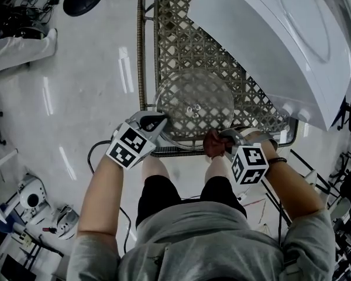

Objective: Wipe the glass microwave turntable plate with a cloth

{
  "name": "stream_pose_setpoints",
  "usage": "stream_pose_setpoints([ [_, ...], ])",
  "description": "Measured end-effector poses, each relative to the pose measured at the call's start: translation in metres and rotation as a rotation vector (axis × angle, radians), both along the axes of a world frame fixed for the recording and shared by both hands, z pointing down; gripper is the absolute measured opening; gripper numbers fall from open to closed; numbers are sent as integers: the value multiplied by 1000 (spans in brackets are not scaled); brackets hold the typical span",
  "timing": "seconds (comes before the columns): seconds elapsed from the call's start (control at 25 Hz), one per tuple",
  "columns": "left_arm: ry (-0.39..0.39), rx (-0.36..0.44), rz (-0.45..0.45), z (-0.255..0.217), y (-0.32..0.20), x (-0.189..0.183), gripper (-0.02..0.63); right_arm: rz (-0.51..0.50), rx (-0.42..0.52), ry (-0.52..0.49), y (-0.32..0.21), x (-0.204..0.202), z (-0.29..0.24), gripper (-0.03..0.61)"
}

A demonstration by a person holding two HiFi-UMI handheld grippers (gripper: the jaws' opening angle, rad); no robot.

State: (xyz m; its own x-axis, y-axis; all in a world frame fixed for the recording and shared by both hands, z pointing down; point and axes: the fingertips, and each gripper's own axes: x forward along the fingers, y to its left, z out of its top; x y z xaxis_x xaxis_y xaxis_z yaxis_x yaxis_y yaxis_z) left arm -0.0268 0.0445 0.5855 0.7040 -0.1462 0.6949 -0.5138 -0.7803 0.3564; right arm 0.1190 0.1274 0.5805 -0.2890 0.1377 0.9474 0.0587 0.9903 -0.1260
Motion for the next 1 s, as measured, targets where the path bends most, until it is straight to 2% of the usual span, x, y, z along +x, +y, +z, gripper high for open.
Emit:
stream_pose_setpoints([
  [0.28,-17,10,-57,1,0,1,-3,11,17,-18,1,-1,2,75],
  [0.52,-131,35,-117,7,-2,2,-3,64,52,-80,-2,-12,-10,75],
  [0.68,-181,9,-118,6,1,1,-3,162,72,-171,-15,-26,-42,75],
  [0.88,-156,-17,-76,-13,6,16,-3,292,112,-267,-39,-32,-89,75],
  [1.0,-111,15,-58,-44,15,34,-3,329,134,-300,-44,-23,-121,75],
])
